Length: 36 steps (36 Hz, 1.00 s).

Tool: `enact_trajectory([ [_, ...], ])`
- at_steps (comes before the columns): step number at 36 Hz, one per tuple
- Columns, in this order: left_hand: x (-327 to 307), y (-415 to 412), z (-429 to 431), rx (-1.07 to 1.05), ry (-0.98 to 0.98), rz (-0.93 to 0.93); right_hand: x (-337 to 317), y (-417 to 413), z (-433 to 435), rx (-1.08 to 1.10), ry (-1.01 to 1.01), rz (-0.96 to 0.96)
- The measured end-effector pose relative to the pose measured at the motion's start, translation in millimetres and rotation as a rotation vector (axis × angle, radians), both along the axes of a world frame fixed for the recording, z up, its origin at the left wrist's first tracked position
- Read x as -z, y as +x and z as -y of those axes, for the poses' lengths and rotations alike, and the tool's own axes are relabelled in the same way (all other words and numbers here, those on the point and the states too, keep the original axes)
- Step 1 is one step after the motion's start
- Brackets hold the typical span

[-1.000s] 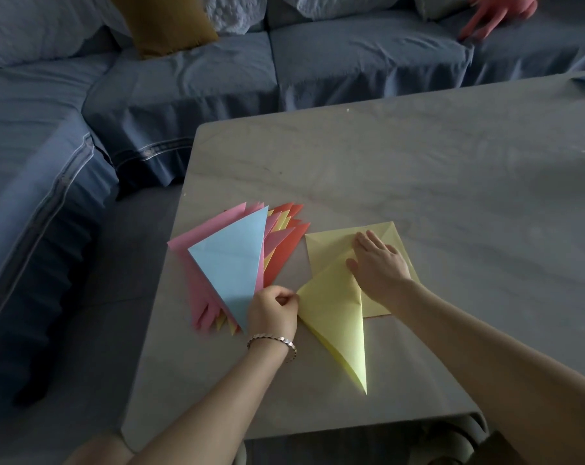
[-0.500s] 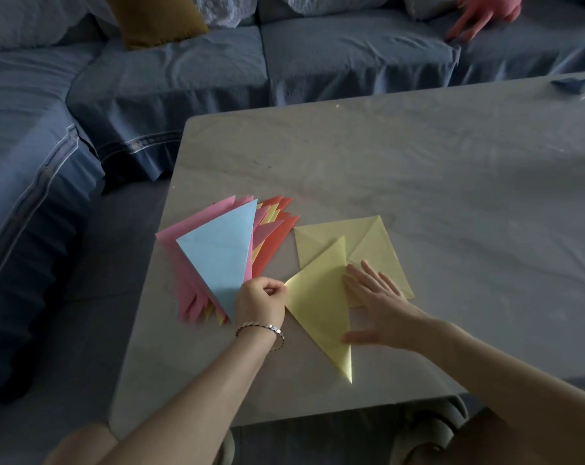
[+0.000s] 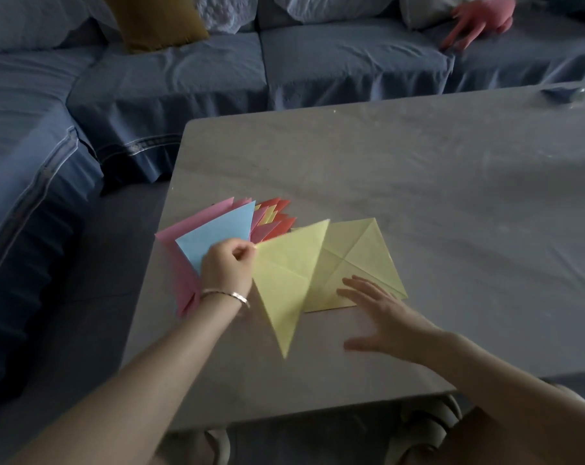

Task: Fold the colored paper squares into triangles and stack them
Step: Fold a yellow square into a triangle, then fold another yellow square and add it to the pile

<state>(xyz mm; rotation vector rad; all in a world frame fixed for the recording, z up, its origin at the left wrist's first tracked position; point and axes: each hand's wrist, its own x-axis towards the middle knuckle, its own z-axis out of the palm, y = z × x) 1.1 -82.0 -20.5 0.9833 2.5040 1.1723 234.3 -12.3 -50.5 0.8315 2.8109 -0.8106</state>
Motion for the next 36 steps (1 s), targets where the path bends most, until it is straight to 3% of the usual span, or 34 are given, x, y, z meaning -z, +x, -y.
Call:
enact_trajectory([
  [5, -17.0, -50.6, 5.7, 0.012, -0.144, -0.184, 0.5, -5.0, -19.9, 0.097, 0.141, 0.036],
  [9, -17.0, -41.9, 6.4, 0.1, -0.176, -0.415, 4.1, -8.8, -27.2, 0.129, 0.15, 0.098],
  [11, -13.1, -18.9, 3.0, 0.189, -0.138, -0.304, 6.2, -9.2, -26.9, 0.132, 0.154, 0.116],
  [13, -9.4, 9.0, -1.9, 0.243, -0.145, -0.054, 7.9, -9.2, -26.3, 0.142, 0.164, 0.122],
  [18, 9.8, 54.6, -17.8, 0.182, -0.378, 0.468, 7.9, -8.0, -25.6, 0.142, 0.163, 0.114],
  [24, 15.8, 65.2, -31.2, 0.02, -0.222, 0.661, 6.8, -4.2, -25.1, 0.123, 0.17, 0.075],
  [27, 11.9, 66.0, -33.8, 0.028, -0.181, 0.655, 7.7, -4.0, -25.0, 0.13, 0.178, 0.057],
  [36, 12.3, 71.8, -36.6, 0.12, -0.328, 0.594, 10.7, -2.6, -22.0, 0.153, 0.24, 0.054],
])
